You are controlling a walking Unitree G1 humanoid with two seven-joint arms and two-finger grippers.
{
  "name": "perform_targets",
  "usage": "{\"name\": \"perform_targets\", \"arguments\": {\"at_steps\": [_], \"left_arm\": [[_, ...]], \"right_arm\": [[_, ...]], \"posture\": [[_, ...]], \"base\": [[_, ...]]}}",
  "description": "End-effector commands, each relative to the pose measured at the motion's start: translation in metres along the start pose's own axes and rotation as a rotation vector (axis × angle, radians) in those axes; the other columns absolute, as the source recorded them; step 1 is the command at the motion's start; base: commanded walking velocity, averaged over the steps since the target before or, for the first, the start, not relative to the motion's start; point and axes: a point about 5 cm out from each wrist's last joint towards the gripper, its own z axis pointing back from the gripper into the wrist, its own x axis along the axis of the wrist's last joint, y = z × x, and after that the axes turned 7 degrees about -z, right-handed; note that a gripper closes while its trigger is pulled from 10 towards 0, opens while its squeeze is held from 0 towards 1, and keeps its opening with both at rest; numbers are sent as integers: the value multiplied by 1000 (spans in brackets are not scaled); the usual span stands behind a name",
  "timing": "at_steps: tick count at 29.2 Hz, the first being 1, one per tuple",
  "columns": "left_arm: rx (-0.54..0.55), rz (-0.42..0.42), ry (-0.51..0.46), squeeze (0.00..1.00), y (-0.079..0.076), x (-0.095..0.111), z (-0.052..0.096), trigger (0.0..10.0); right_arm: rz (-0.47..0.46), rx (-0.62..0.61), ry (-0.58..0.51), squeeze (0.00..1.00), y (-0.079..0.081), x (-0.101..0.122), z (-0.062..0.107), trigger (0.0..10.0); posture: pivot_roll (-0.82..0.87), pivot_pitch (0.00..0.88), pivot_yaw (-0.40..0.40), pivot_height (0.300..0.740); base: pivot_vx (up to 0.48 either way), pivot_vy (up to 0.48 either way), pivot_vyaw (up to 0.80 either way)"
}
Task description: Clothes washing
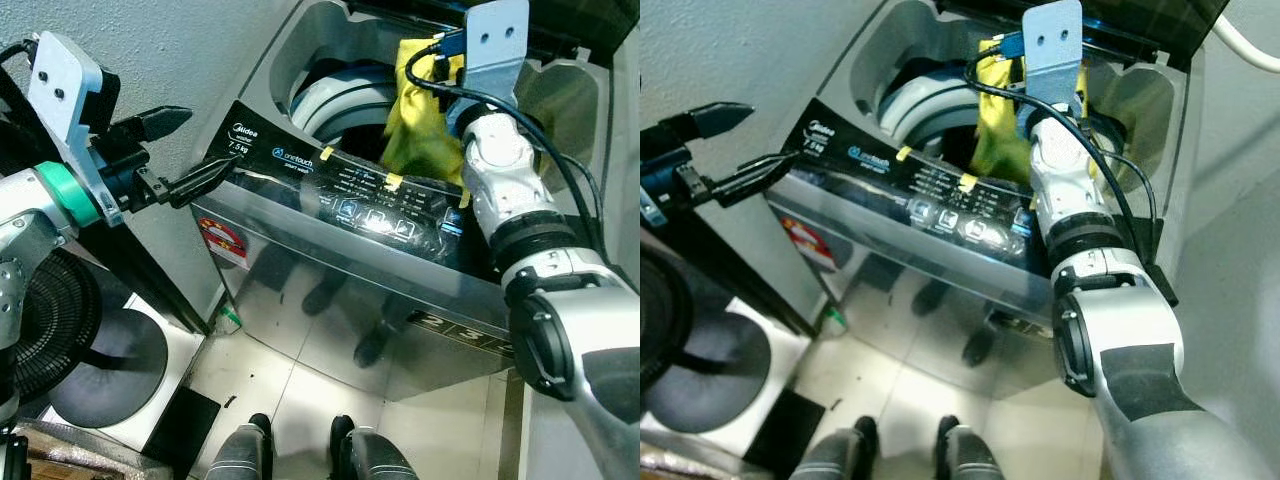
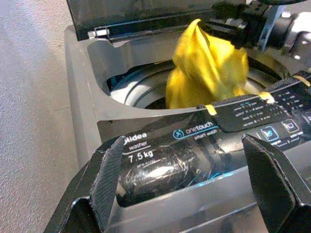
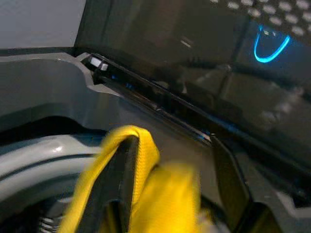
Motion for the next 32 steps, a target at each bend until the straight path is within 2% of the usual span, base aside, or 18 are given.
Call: {"name": "perform_targets", "arguments": {"at_steps": [1, 6, 9, 12, 13, 15, 17, 20, 21, 23, 26, 27, 29, 30, 31, 32], "left_arm": [[-23, -12, 1, 0, -2, 3, 2, 10000], [-24, -12, -5, 0, -2, 2, 0, 10000], [-25, -16, -19, 0, -2, 3, -4, 10000], [-28, -14, -26, 0, -2, 4, -6, 10000], [-32, -12, -35, 0, -3, 5, -9, 10000], [-32, -13, -37, 0, -3, 5, -10, 10000], [-33, -14, -37, 0, -3, 5, -10, 10000], [-37, -12, -34, 0, -3, 5, -9, 10000], [-37, -12, -34, 0, -3, 5, -9, 10000], [-41, -12, -32, 0, -3, 6, -10, 10000], [-43, -13, -33, 0, -3, 6, -11, 10000], [-42, -11, -38, 0, -3, 6, -12, 10000], [-42, -11, -38, 0, -3, 6, -12, 10000], [-40, -10, -41, 0, -3, 7, -13, 10000], [-40, -10, -41, 0, -3, 7, -13, 10000], [-38, -7, -45, 0, -3, 7, -14, 10000]], "right_arm": [[33, 89, -12, 1000, -9, 1, 5, 10000], [24, 196, 2, 1000, -19, 2, 15, 10000], [57, 269, 25, 1000, -27, 1, 26, 10000], [76, 315, 43, 1000, -27, -1, 30, 10000], [129, 439, 76, 0, -25, -5, 43, 10000], [163, 540, 106, 0, -24, -8, 55, 10000], [172, 581, 122, 0, -24, -9, 60, 10000], [202, 742, 164, 0, -26, -6, 88, 10000], [202, 742, 164, 0, -26, -6, 88, 10000], [188, 769, 160, 0, -31, 1, 98, 10000], [166, 730, 121, 0, -36, 10, 99, 10000], [102, 671, 46, 0, -39, 21, 93, 10000], [102, 671, 46, 0, -39, 21, 93, 10000], [14, 588, -52, 0, -42, 34, 87, 10000], [14, 588, -52, 0, -42, 34, 87, 10000], [-95, 510, -145, 0, -45, 45, 82, 10000]], "posture": [[124, 187, 60, 740], [109, 171, 68, 740], [95, 158, 75, 740], [90, 152, 77, 740], [86, 141, 83, 740], [84, 137, 87, 740], [84, 137, 87, 740], [83, 133, 109, 740], [83, 133, 109, 740], [80, 129, 113, 740], [81, 126, 115, 740], [85, 124, 117, 740], [85, 124, 117, 740], [90, 121, 120, 740], [90, 121, 120, 740], [95, 121, 123, 740]], "base": [[0, 0, 0], [0, 0, 0], [0, 0, 0], [0, 0, 0], [0, 0, 0], [0, 0, 0], [0, 0, 0], [0, 0, 0], [0, 0, 0], [0, 0, 0], [0, 0, 0], [0, 0, 0], [0, 0, 0], [0, 0, 0], [0, 0, 0], [0, 0, 0]]}}
